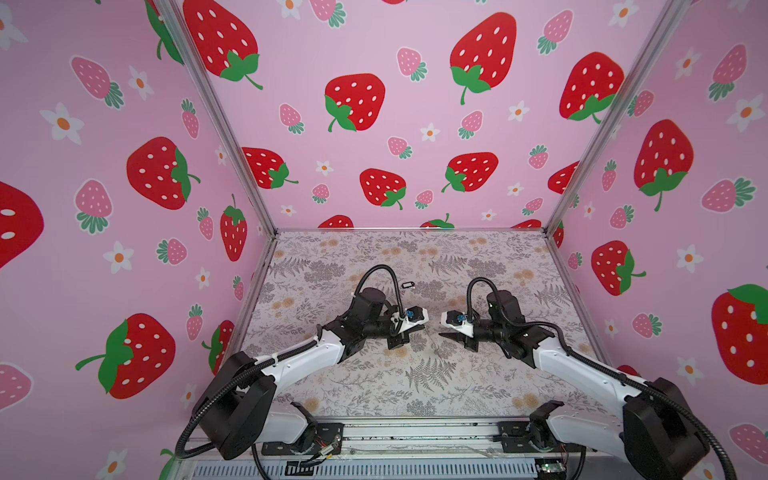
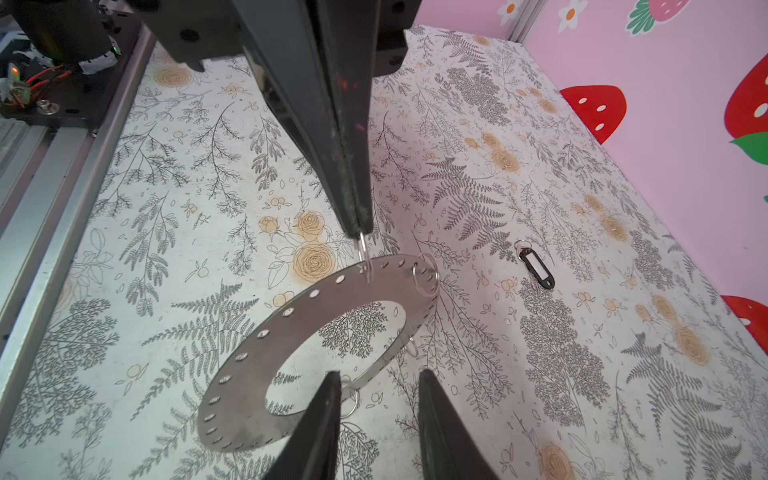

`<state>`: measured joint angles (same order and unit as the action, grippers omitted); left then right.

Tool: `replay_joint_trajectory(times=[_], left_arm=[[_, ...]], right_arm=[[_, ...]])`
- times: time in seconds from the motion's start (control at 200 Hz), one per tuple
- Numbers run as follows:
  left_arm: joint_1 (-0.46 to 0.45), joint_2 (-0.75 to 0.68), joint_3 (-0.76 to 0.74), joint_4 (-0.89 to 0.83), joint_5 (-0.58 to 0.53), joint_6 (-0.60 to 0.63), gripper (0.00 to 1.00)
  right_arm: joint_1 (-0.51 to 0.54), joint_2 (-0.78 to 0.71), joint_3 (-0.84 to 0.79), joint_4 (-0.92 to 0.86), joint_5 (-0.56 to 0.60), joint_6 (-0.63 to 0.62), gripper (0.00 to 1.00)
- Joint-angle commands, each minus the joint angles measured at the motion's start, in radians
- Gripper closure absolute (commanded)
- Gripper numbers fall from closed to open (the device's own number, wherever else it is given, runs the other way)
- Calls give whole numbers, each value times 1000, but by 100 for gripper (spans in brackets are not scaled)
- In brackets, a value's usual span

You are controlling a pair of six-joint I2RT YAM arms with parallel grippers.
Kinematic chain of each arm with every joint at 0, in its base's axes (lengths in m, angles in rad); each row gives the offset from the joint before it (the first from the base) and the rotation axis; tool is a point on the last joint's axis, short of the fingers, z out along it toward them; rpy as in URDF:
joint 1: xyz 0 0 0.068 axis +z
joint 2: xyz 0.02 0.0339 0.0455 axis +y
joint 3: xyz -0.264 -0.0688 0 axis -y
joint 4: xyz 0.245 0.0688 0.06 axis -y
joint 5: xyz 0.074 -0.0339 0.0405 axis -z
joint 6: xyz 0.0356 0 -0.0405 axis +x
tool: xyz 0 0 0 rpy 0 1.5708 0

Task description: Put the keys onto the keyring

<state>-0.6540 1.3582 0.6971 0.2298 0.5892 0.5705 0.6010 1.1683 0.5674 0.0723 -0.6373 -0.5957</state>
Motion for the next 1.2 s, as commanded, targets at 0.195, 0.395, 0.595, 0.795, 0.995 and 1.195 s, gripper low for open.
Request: replay_joint_trajectory(times=[0.195,0.395,0.595,0.795,0.995,1.195], left_arm=[[1,15,-22,132,93,-42,100],[-13,33,-15,134,98,-40,100],[-28,51,-3,144,95,-40,100],[-35,59,13,134,95,-33,100],[-35,64,27,119,95,-26,100],[-35,62,36,109,91,-22,100]], right_arm=[[17,-12,-75,224,-99,83,70],[26,6,-87,284,-107,94,73],[28,44,-73,296,-146,84,75],[28,62,-65,293,-143,61,82],[28,62,-60,289,-142,53,90],[29,75,-44,250,-152,39,99]])
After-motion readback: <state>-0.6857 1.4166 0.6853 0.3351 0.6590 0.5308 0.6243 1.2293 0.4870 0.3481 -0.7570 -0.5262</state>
